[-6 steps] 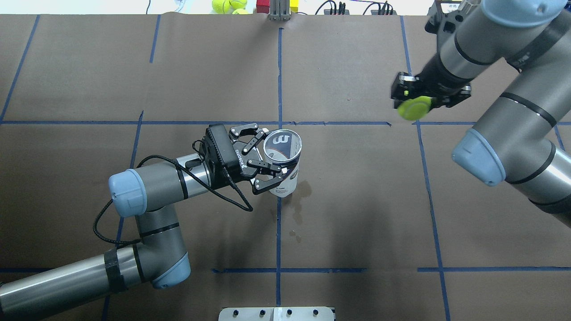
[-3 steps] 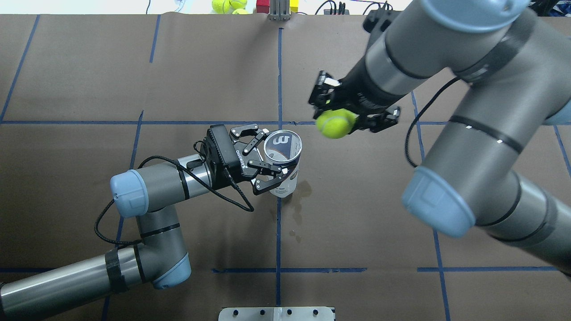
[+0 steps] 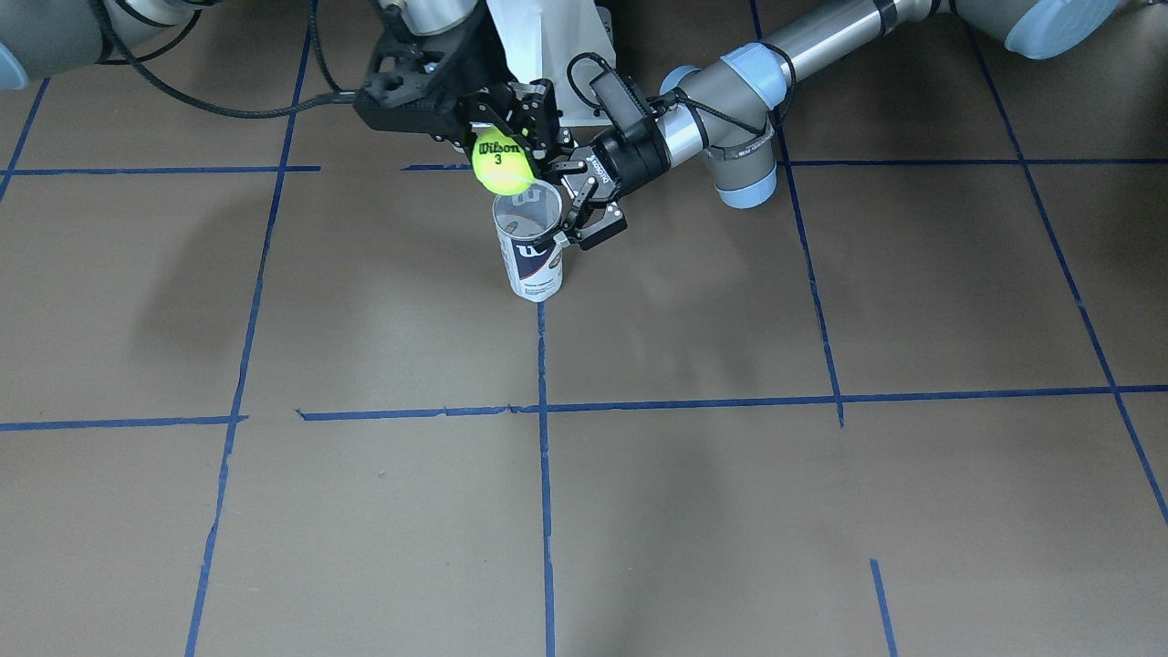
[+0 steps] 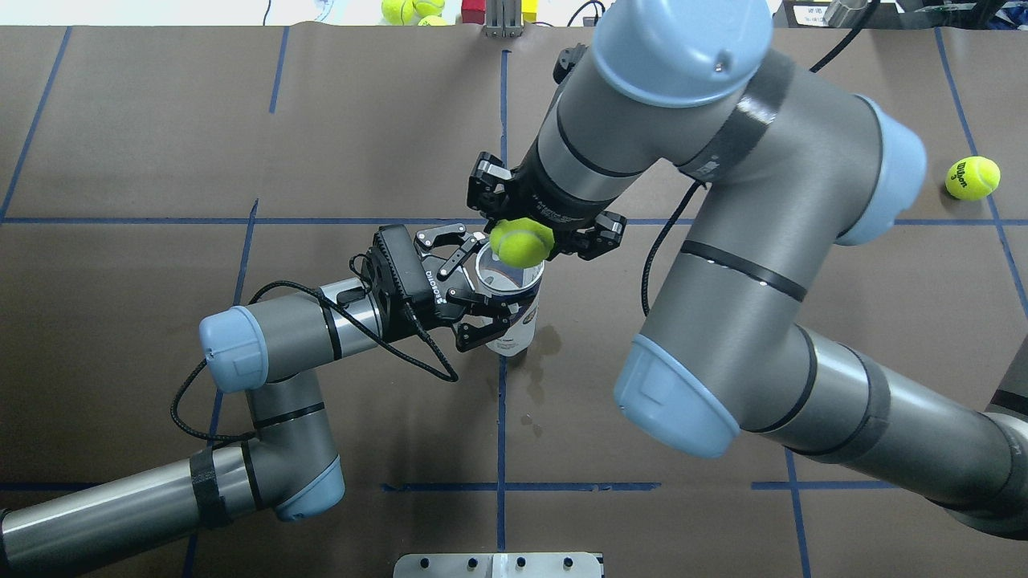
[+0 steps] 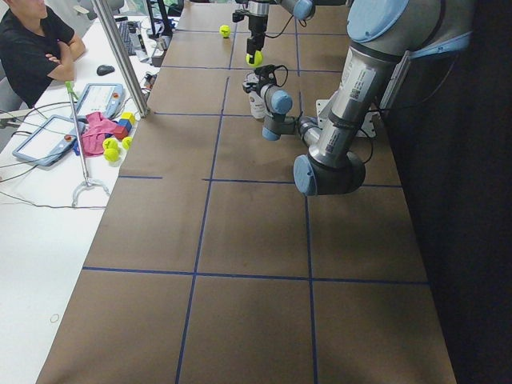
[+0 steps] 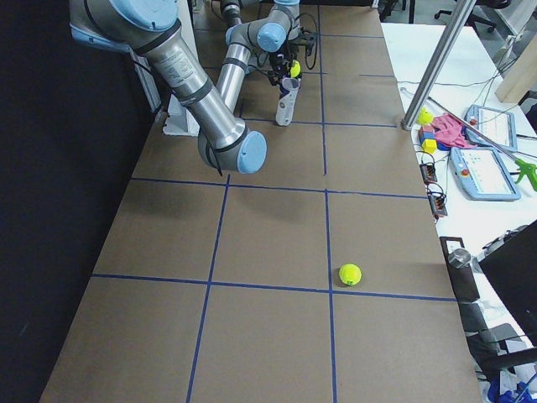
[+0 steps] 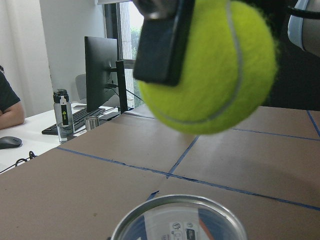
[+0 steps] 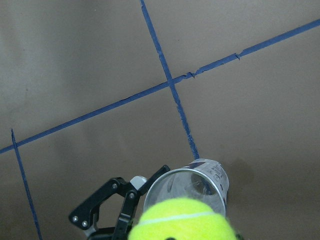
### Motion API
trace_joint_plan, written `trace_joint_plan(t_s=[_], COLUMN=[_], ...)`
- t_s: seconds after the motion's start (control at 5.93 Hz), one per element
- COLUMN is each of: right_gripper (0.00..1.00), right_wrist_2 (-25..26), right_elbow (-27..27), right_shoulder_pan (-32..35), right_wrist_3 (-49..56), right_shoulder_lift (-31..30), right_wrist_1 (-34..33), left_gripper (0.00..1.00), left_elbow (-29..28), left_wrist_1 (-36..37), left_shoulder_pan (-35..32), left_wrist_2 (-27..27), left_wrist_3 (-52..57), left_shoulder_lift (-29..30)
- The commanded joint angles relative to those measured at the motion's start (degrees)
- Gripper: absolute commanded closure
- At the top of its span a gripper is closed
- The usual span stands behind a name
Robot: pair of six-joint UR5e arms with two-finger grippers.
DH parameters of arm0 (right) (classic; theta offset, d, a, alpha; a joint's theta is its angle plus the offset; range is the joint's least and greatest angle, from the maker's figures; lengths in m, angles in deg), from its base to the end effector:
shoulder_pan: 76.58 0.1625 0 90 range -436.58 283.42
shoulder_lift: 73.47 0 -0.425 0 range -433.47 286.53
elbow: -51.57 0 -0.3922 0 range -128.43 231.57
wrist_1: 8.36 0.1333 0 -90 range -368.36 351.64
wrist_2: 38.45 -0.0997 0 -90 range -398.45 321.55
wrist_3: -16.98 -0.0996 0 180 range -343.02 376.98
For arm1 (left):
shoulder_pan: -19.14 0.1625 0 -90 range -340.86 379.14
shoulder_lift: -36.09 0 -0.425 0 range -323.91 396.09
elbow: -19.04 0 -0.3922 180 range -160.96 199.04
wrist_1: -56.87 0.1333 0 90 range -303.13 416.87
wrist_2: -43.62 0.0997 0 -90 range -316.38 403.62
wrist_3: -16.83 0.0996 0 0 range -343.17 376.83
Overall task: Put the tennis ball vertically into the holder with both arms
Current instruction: 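Carry the tennis ball with the right gripper above the tube opening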
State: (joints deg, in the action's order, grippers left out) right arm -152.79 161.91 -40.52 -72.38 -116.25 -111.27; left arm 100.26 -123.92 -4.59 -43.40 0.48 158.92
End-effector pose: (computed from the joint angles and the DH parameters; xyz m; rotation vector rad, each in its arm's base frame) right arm -0.4254 -0.4238 0.0598 -0.0767 -1.0189 0.3614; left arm 0.5274 -0.3831 0.2275 1.5544 1.3209 0.5019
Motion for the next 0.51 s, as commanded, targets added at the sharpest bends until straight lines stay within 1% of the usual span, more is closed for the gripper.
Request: trace_joint_plan(t_s=[0.0, 0.17, 0.34], right_gripper=[0.96, 0.96, 0.93], right_wrist_2=[0.9, 1.2, 1.3], right_elbow=[-3.7, -5.0, -6.2], right_shoulder_pan=[-0.9, -0.9, -1.1], right_wrist_3=[0.0, 0.0, 0.0], right_shoulder_lift=[1.1, 1.2, 1.2], right_wrist_1=[1.2, 2.7, 2.8], left_gripper=[0.26, 0.24, 0.24], left_elbow=[0.0, 0.0, 0.0], left_wrist_1=[0.0, 0.0, -0.1], left_shoulder_pan=[0.0, 0.0, 0.1], left_wrist_2=[0.0, 0.0, 0.0], left_wrist_3=[0.0, 0.0, 0.0], left_shoulder_lift=[0.0, 0.0, 0.0])
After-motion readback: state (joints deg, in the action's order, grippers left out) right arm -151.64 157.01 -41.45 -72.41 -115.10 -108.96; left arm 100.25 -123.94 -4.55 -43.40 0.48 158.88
